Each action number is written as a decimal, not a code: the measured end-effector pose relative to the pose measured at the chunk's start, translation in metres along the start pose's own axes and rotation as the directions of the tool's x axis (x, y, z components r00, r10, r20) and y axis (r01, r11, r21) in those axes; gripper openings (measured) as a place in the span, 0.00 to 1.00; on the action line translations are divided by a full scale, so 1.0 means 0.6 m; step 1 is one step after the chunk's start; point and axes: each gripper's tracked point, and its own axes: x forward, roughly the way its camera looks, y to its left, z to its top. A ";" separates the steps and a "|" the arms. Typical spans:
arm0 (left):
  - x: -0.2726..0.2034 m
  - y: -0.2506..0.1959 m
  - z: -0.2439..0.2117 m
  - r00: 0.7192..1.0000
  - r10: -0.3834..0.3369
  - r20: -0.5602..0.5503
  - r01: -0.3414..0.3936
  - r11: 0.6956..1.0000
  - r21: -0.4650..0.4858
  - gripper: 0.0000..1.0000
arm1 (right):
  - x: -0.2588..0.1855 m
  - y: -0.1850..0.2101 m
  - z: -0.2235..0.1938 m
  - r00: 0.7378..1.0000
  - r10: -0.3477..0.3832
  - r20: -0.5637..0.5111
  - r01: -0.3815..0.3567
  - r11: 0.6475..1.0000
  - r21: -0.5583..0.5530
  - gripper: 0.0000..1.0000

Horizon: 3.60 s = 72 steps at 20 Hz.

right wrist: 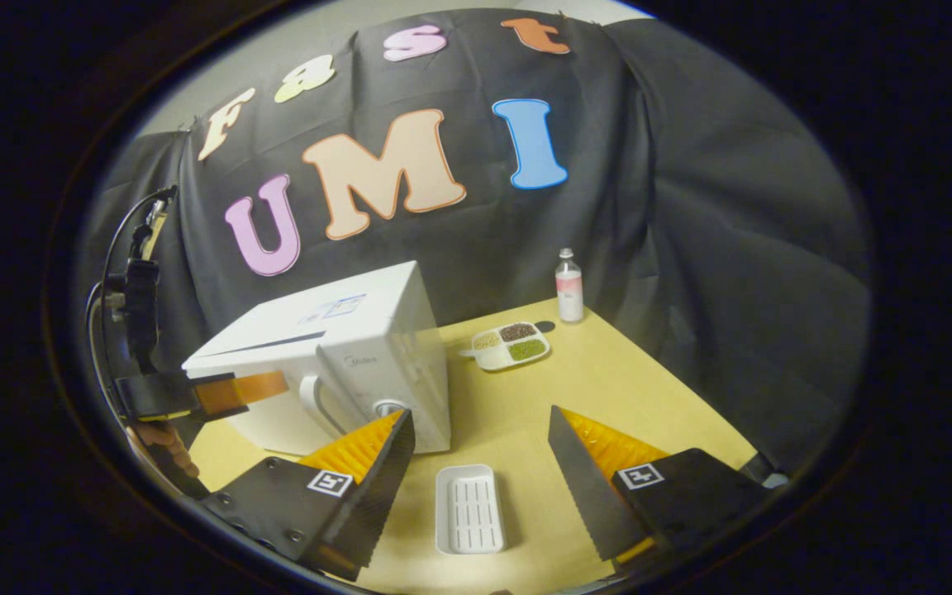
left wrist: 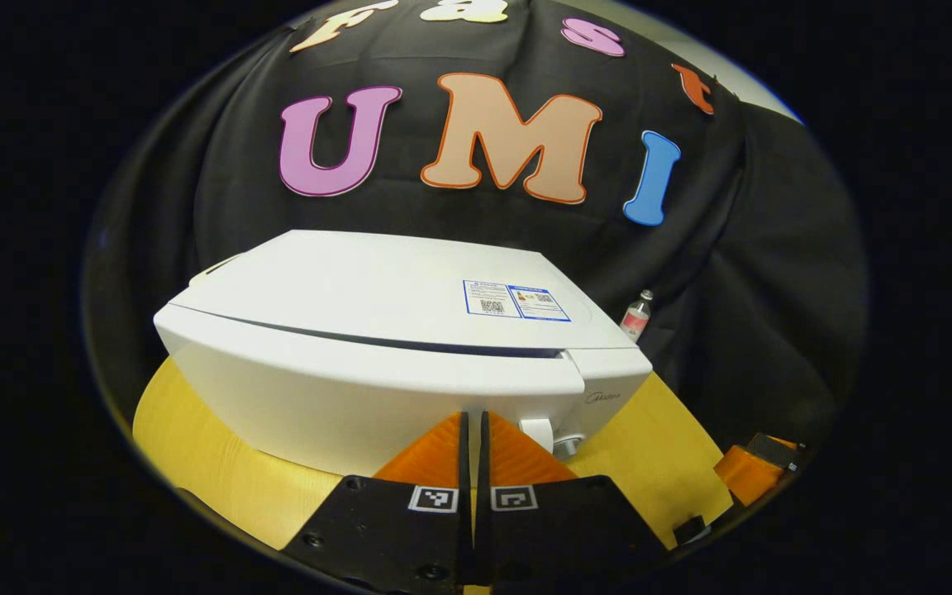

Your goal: Open the microwave oven with the left hand, put the food in, and close the microwave oven.

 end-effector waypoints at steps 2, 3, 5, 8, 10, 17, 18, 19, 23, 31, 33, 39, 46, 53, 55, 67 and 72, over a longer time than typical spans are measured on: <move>0.003 0.001 0.000 1.000 0.002 0.005 -0.001 1.000 -0.022 0.01 | 0.003 0.002 -0.001 1.000 -0.002 -0.004 0.002 1.000 0.000 0.92; 0.005 0.002 -0.001 1.000 0.008 0.006 -0.007 1.000 -0.028 0.00 | 0.005 0.004 -0.004 1.000 -0.001 -0.009 0.001 1.000 -0.004 0.92; 0.008 0.004 0.002 1.000 0.026 0.007 -0.025 1.000 -0.017 0.00 | 0.006 0.006 -0.007 1.000 0.006 -0.021 -0.006 1.000 -0.016 0.92; 0.010 0.003 -0.001 1.000 0.031 0.005 -0.031 0.999 -0.020 0.00 | 0.010 0.012 -0.009 0.999 0.016 -0.030 -0.017 0.999 -0.031 0.92; 0.010 0.003 0.002 1.000 0.025 0.013 -0.025 0.999 -0.031 0.00 | 0.014 0.013 -0.009 0.999 0.022 -0.035 -0.024 0.999 -0.034 1.00; 0.021 0.000 -0.001 1.000 0.028 0.002 -0.028 0.999 -0.028 0.00 | 0.016 0.024 -0.009 0.998 0.055 -0.044 -0.057 0.997 -0.046 1.00; 0.022 0.001 0.005 1.000 0.020 0.003 -0.020 1.000 -0.012 0.00 | 0.016 0.026 -0.015 0.996 0.063 -0.064 -0.065 0.997 -0.041 1.00; 0.021 0.001 0.005 1.000 0.019 0.002 -0.019 1.000 -0.008 0.00 | 0.015 0.027 -0.018 0.995 0.066 -0.071 -0.069 0.997 -0.041 1.00; 0.015 0.004 0.011 0.999 0.028 0.022 -0.028 1.000 -0.006 0.01 | 0.019 0.020 -0.008 0.996 0.063 -0.062 -0.066 0.997 -0.048 0.99; -0.048 0.028 0.028 0.994 0.085 0.074 -0.087 0.996 0.022 0.06 | 0.019 0.029 0.016 0.994 0.084 -0.066 -0.086 0.996 -0.025 0.99; -0.078 0.042 0.012 0.994 0.103 0.043 -0.104 0.994 0.016 0.17 | 0.020 0.034 0.026 0.994 0.094 -0.059 -0.096 0.995 -0.020 1.00; -0.143 0.093 -0.009 0.981 0.195 0.012 -0.195 0.981 0.023 0.74 | 0.015 0.026 0.057 0.994 0.099 -0.044 -0.101 0.994 -0.029 1.00; -0.197 0.106 0.003 0.957 0.283 0.066 -0.286 0.957 0.038 0.96 | 0.015 0.058 0.051 0.983 0.171 -0.066 -0.178 0.978 -0.107 1.00; -0.235 0.096 0.023 0.938 0.325 0.122 -0.334 0.940 0.065 0.96 | 0.004 0.117 0.059 0.957 0.283 -0.060 -0.288 0.950 -0.116 0.99; -0.248 0.091 0.026 0.934 0.329 0.138 -0.339 0.940 0.049 0.96 | 0.001 0.110 0.064 0.958 0.282 -0.054 -0.286 0.952 -0.108 0.92; -0.302 0.093 0.016 0.940 0.296 0.170 -0.309 0.950 0.050 0.95 | -0.062 0.119 0.095 0.965 0.253 0.063 -0.243 0.961 -0.133 0.91; -0.309 0.115 0.017 0.960 0.232 0.158 -0.237 0.971 0.017 0.95 | -0.107 0.121 0.095 0.980 0.167 0.106 -0.155 0.981 -0.116 0.91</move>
